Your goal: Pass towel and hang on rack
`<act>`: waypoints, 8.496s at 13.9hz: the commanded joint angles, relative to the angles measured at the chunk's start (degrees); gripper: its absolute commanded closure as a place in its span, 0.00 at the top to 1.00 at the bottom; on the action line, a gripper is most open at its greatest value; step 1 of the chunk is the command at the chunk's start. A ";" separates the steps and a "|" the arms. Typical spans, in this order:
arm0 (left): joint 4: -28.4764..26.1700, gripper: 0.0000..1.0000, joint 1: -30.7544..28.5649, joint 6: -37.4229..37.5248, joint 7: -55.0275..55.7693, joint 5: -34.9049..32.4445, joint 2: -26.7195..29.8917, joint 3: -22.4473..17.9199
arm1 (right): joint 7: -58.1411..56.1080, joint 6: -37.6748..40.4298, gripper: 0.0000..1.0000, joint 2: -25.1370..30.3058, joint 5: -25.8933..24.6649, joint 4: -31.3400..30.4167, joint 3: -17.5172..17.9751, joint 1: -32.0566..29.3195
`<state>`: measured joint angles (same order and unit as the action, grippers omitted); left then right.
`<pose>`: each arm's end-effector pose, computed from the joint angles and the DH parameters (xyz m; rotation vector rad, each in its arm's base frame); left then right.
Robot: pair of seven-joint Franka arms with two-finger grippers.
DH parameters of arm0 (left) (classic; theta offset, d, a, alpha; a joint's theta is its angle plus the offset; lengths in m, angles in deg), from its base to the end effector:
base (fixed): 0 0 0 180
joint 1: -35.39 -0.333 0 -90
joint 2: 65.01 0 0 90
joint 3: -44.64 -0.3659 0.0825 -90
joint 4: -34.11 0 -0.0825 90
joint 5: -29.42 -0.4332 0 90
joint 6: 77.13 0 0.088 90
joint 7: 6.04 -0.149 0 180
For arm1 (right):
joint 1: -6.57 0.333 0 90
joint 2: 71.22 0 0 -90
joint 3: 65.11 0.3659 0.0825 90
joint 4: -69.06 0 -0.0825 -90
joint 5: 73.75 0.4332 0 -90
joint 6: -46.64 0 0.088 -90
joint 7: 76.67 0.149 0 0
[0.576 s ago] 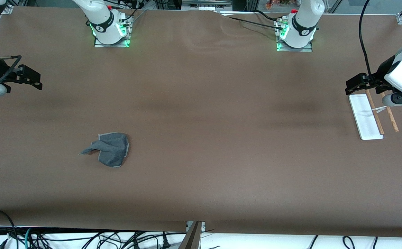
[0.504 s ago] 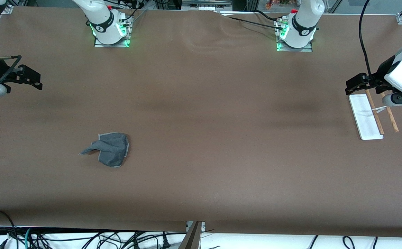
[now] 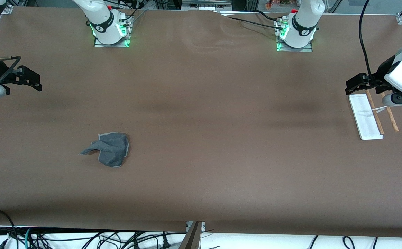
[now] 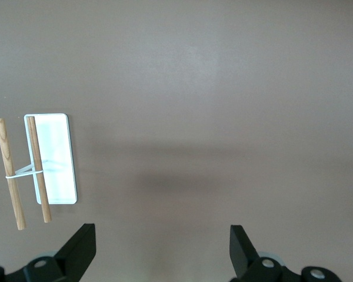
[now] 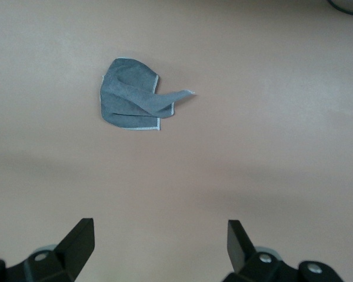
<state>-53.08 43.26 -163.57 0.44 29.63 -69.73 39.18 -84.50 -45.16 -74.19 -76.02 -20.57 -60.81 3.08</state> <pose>0.6207 -0.0290 0.6024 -3.1246 -0.1110 0.1478 0.6238 0.0019 0.6069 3.0977 0.2363 -0.0248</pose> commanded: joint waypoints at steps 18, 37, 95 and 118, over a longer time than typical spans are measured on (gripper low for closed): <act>0.88 1.00 0.21 0.13 0.63 -1.79 -0.29 0.18 | -0.96 0.39 1.00 -0.99 -0.63 1.83 0.09 -0.12; 0.88 1.00 0.13 -0.92 0.63 -1.79 -0.29 0.18 | -0.61 -22.97 1.00 -20.92 -0.54 1.75 0.09 -0.12; 0.88 1.00 0.04 -2.77 0.02 -1.00 -3.28 0.09 | 66.46 -30.73 0.00 -30.78 2.18 25.04 6.86 43.30; -36.82 1.00 -6.47 -46.50 -56.03 45.04 -4.94 16.85 | 65.93 -30.81 0.00 -30.78 2.27 25.04 6.86 43.38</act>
<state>-88.15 36.78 -204.87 -49.70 71.12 -74.30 52.00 -18.48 -75.78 -104.87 -74.13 3.86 -54.11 46.47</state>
